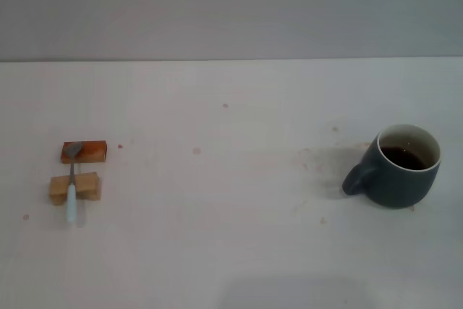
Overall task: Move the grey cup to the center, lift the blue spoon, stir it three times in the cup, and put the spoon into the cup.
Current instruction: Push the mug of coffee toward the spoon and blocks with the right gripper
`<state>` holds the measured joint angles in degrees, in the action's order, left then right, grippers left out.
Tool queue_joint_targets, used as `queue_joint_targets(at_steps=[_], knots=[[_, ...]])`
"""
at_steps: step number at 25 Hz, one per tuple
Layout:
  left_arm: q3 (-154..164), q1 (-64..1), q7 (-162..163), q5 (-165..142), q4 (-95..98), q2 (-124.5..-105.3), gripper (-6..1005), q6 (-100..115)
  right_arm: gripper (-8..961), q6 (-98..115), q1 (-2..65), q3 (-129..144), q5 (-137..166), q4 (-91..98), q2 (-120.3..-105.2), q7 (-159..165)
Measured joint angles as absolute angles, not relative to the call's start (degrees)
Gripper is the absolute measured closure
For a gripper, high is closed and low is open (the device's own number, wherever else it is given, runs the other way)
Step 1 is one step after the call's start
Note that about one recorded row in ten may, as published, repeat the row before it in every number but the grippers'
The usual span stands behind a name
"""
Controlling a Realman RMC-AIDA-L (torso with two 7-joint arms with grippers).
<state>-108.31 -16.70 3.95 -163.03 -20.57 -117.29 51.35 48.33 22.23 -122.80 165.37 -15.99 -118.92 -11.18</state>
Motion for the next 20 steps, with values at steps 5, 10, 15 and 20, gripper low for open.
queue_joint_targets(at_steps=[5,10,15,20], knots=[[-108.9,-16.7,4.3,-163.0,-20.5,-117.47,315,51.3,228,48.3,22.4,-122.8,165.5,-16.0,-118.92,-11.1],[-108.7,-16.6,4.3,-163.1,-20.5,-117.56,316,51.3,245,48.3,22.5,-122.7,165.6,-15.7,-118.97,-11.0],[-108.8,-16.7,4.3,-163.2,-20.4,-117.60,316,51.3,275,48.3,22.7,-122.2,165.7,-15.3,-119.03,-10.9],[-108.9,-16.7,4.3,-163.1,-20.6,-117.60,317,51.3,304,48.3,23.3,-121.7,165.6,-13.4,-119.20,-10.8]])
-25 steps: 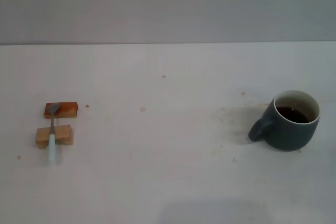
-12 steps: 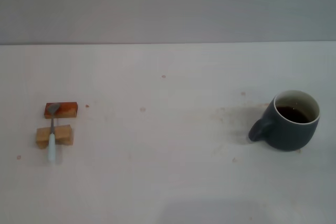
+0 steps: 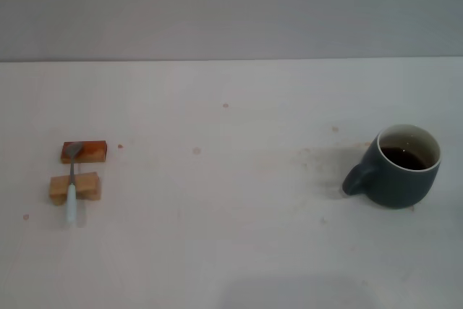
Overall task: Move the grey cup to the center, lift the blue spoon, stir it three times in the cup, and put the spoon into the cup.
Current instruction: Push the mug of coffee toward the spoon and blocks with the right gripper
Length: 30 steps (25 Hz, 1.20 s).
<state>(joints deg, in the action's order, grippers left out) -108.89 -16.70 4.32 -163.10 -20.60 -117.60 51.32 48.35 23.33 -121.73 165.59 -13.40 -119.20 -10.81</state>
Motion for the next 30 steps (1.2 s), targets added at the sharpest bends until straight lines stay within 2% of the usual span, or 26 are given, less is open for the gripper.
queue_joint_targets(at_steps=[9,14,17,22,30], knots=[[-109.0,-16.8,4.3,-163.0,-20.6,-117.54,317,51.4,356,48.4,23.7,-117.0,165.8,-11.4,-119.37,-10.5],[-109.0,-16.8,4.3,-163.0,-20.7,-117.51,318,51.7,589,48.5,24.6,-111.0,165.8,-9.7,-119.59,-4.5],[-109.1,-16.8,4.3,-163.0,-20.7,-117.50,318,51.6,824,48.5,24.7,-108.5,165.8,-9.3,-119.60,-1.8],[-109.1,-16.8,4.3,-163.0,-20.7,-117.50,318,51.7,956,48.5,24.7,-101.3,165.7,-9.0,-119.74,1.9],[-109.1,-17.2,4.3,-163.0,-20.7,-117.50,318,51.8,954,48.5,24.4,-93.0,165.5,-8.7,-119.89,6.4]])
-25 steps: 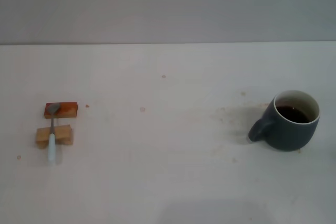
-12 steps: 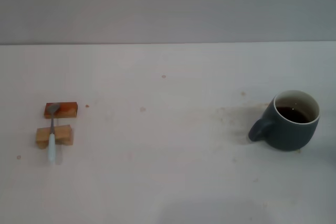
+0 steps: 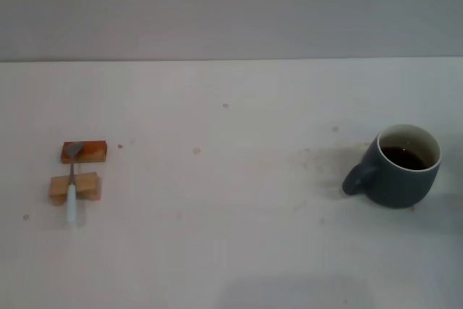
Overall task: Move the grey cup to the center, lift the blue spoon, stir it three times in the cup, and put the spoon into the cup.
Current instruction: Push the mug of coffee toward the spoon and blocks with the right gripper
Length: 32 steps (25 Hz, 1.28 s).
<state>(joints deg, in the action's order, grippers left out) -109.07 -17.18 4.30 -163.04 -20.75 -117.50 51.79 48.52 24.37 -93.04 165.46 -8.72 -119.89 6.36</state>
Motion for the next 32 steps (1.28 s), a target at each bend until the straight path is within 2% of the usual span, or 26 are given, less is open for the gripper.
queue_joint_targets(at_steps=[32], knots=[[-110.2,-18.1,4.2,-162.9,-22.2,-117.60,320,51.9,955,39.7,24.4,-75.2,165.2,-18.9,-119.89,11.3]])
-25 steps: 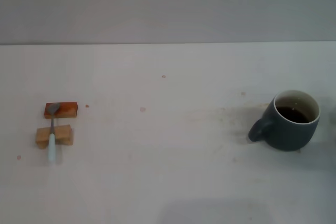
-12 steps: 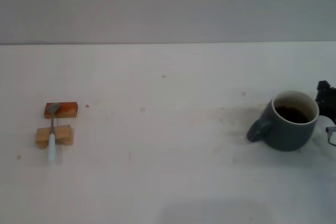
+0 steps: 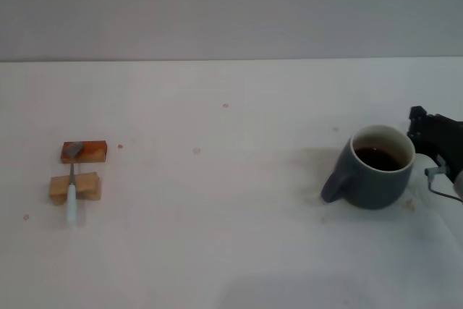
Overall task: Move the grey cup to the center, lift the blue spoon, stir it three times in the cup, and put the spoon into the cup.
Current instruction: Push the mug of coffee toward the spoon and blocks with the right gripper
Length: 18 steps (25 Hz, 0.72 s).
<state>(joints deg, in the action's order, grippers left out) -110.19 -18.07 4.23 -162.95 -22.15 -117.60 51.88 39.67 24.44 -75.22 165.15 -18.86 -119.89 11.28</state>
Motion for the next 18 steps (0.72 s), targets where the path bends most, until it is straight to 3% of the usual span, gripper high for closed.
queue_joint_targets(at_steps=[18], knots=[[-110.3,-18.0,4.2,-163.2,-22.1,-117.60,321,51.9,954,36.3,25.7,-68.3,161.4,-21.2,-119.73,14.1]])
